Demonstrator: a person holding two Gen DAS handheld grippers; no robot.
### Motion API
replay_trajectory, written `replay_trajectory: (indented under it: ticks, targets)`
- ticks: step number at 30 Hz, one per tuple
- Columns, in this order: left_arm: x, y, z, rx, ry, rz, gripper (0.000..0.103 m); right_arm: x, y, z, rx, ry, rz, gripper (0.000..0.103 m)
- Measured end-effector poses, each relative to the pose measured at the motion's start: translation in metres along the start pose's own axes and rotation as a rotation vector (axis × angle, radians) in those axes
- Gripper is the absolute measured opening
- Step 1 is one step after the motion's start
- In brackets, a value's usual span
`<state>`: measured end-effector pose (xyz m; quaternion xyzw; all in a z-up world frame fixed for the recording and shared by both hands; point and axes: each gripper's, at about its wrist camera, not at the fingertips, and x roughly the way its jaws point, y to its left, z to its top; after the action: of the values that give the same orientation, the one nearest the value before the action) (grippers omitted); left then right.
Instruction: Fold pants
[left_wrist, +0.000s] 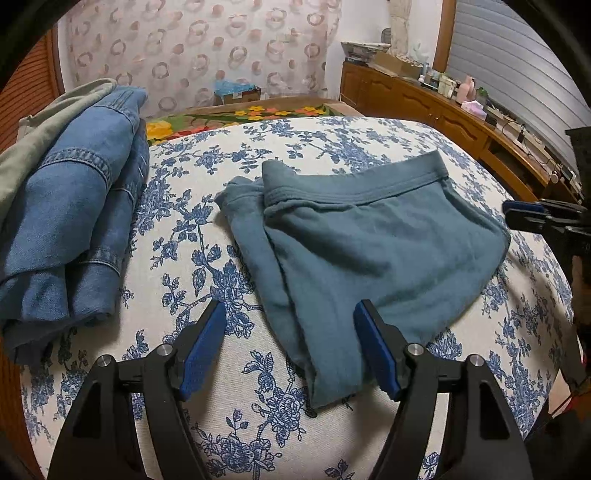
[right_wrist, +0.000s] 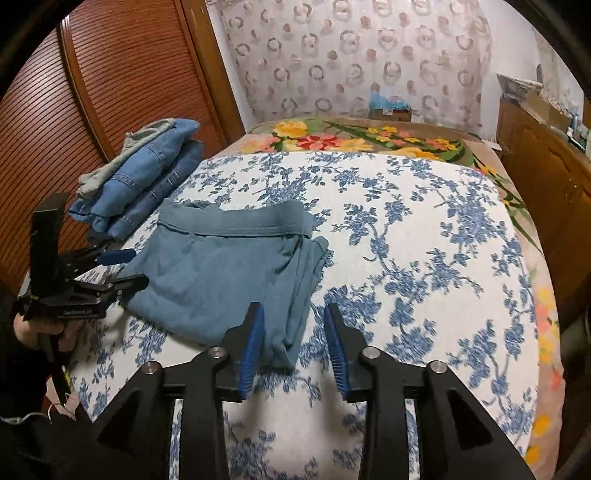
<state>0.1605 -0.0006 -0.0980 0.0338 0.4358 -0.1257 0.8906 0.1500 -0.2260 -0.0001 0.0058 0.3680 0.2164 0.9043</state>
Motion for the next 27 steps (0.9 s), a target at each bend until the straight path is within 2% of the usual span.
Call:
replay_trajectory:
  ticks: [3,7,17,24,27]
  targets:
    - [0.0,0.0,-0.001,-0.004,-0.001,-0.003,0.073,0.014,0.003,0.005,0.004,0.025,-0.01,0.041]
    - [0.001,0.002,-0.001,-0.011,-0.006,0.007,0.078,0.03,0.005,0.013,0.011,0.052,-0.012,0.044]
    - [0.003,0.004,0.0,-0.019,-0.008,-0.005,0.079,0.065,0.004,0.033,0.025,0.094,-0.023,0.045]
    - [0.002,0.005,0.002,-0.031,-0.005,-0.012,0.08,0.075,0.01,0.034,-0.02,0.062,-0.047,0.045]
    - [-0.002,0.004,0.012,-0.028,-0.03,-0.007,0.08,0.075,0.013,0.031,-0.038,0.042,-0.052,0.045]
